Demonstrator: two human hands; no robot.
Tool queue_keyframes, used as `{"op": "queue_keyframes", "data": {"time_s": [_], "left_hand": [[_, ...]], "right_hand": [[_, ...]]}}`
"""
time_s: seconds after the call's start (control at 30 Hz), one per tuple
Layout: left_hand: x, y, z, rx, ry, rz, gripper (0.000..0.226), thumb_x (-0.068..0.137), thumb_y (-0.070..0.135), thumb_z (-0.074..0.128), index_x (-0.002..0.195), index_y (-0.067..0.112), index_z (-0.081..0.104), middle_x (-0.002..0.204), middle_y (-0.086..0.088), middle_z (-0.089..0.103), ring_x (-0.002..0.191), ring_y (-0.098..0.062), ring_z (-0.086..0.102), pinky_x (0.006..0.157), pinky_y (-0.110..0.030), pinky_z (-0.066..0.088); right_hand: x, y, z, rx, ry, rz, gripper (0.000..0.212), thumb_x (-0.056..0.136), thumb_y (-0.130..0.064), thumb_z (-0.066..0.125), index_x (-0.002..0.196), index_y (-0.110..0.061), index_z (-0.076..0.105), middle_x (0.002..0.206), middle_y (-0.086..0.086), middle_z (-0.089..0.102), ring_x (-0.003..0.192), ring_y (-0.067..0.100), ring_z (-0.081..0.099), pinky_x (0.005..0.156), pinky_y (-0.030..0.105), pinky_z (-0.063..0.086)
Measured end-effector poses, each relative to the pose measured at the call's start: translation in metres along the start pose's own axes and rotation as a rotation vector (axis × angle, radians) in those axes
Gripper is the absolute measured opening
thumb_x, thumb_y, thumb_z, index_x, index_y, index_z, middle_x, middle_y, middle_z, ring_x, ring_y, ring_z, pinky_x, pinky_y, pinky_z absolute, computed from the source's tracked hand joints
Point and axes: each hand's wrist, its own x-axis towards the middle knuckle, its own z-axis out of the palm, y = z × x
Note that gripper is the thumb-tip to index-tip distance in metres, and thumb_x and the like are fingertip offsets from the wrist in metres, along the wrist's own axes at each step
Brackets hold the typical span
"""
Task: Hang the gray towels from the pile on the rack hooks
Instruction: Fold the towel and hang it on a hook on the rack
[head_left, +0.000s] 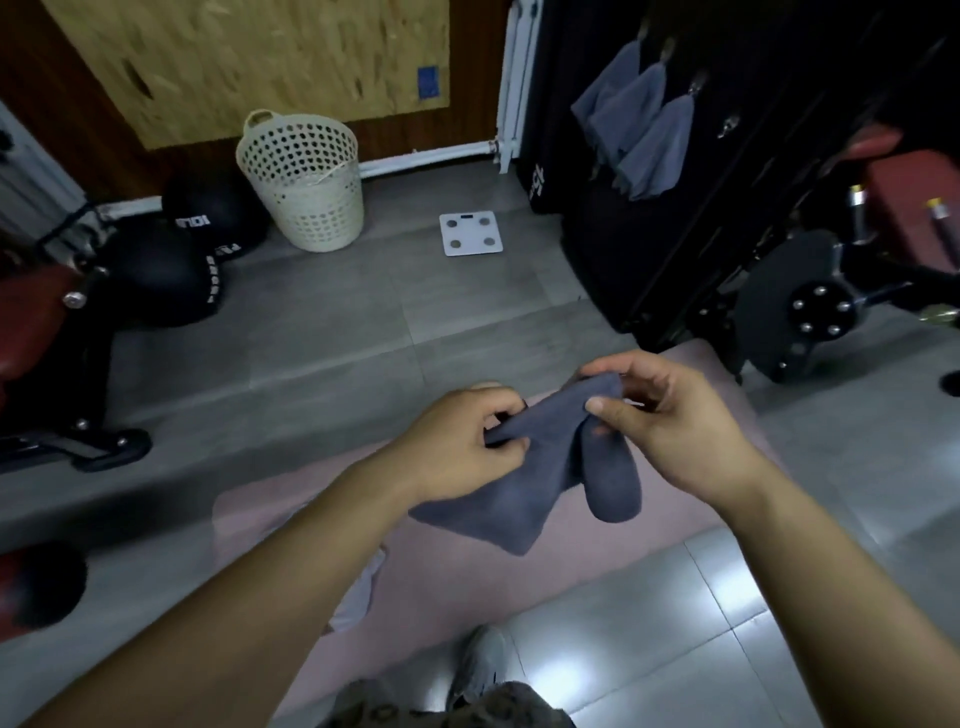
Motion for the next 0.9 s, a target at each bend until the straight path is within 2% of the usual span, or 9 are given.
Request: {"op": "queue_keyframes", "data": {"time_s": [0.1,0.23,0.33,0.43,0.6,0.7,0.8,0.83,0.9], "left_hand": [[0.04,0.014,0.005,-0.06,-0.065,0.001,0.009,0.081,0.02,0.06,0.076,0.02,0.053,0.069,0.004,0.054,0.066,-0.006,0.05,0.064,-0.031,0.043],[0.095,0.022,0.002,-0.06,-0.114,-0.006,0.013,0.078,0.029,0.058,0.076,0.02,0.049,0.063,0.008,0.046,0.062,-0.008,0.043,0.061,-0.034,0.038],[0.141,0.022,-0.007,-0.09,-0.137,-0.025,0.016,0.079,0.032,0.059,0.077,0.019,0.051,0.063,0.009,0.047,0.061,-0.009,0.043,0.06,-0.034,0.038],[0.198,0.013,-0.016,-0.131,-0.169,-0.011,0.016,0.085,0.024,0.063,0.076,0.017,0.052,0.063,0.008,0.047,0.062,-0.01,0.043,0.061,-0.033,0.038],[0.336,-0.011,-0.049,-0.168,-0.314,0.069,0.015,0.089,0.012,0.066,0.079,0.012,0.055,0.068,0.008,0.053,0.067,-0.006,0.049,0.064,-0.026,0.041],[0.45,-0.023,-0.085,-0.173,-0.456,0.122,0.006,0.092,0.009,0.069,0.089,0.012,0.063,0.081,0.007,0.063,0.076,-0.002,0.057,0.073,-0.02,0.045],[0.575,-0.025,-0.12,-0.137,-0.502,0.169,0.015,0.097,0.009,0.062,0.111,0.011,0.068,0.115,-0.003,0.069,0.1,-0.005,0.062,0.089,-0.016,0.047],[0.612,-0.023,-0.129,-0.115,-0.511,0.206,0.021,0.097,0.008,0.06,0.117,0.014,0.067,0.125,0.003,0.065,0.105,-0.005,0.062,0.092,-0.016,0.047],[0.68,-0.017,-0.138,-0.088,-0.575,0.269,0.04,0.096,0.005,0.061,0.129,0.026,0.062,0.138,0.018,0.057,0.097,-0.011,0.065,0.09,-0.024,0.052]], "right_hand": [[0.015,0.007,-0.034,-0.082,0.067,-0.005,0.023,0.09,-0.001,0.069,0.098,-0.023,0.069,0.083,0.004,0.073,0.075,0.015,0.067,0.079,0.036,0.058],[0.045,0.014,-0.066,-0.084,0.125,0.003,0.014,0.093,-0.006,0.067,0.095,-0.02,0.069,0.082,0.007,0.07,0.08,0.03,0.067,0.076,0.046,0.058],[0.08,0.015,-0.083,-0.018,0.161,0.033,0.011,0.095,-0.009,0.064,0.098,-0.019,0.067,0.079,0.013,0.068,0.072,0.032,0.067,0.069,0.048,0.061],[0.129,0.017,-0.098,0.021,0.195,0.062,0.01,0.098,-0.008,0.061,0.103,-0.015,0.066,0.087,0.016,0.068,0.074,0.024,0.07,0.066,0.05,0.062],[0.25,0.024,-0.13,0.025,0.262,0.018,0.014,0.099,-0.005,0.058,0.104,-0.015,0.067,0.092,0.012,0.071,0.092,0.031,0.07,0.076,0.044,0.062],[0.34,0.03,-0.154,-0.003,0.284,0.026,0.016,0.099,-0.006,0.059,0.104,-0.018,0.068,0.09,0.005,0.072,0.087,0.022,0.069,0.078,0.033,0.059],[0.425,0.041,-0.179,0.013,0.268,0.087,0.018,0.097,-0.003,0.06,0.104,-0.017,0.068,0.093,0.0,0.072,0.087,0.012,0.068,0.08,0.027,0.054],[0.448,0.044,-0.187,-0.022,0.255,0.107,0.018,0.097,-0.004,0.061,0.104,-0.019,0.069,0.096,-0.002,0.071,0.091,0.012,0.067,0.083,0.027,0.053],[0.49,0.048,-0.203,-0.104,0.245,0.128,0.021,0.096,-0.005,0.063,0.104,-0.024,0.069,0.101,-0.006,0.069,0.098,0.012,0.066,0.087,0.029,0.052]]}}
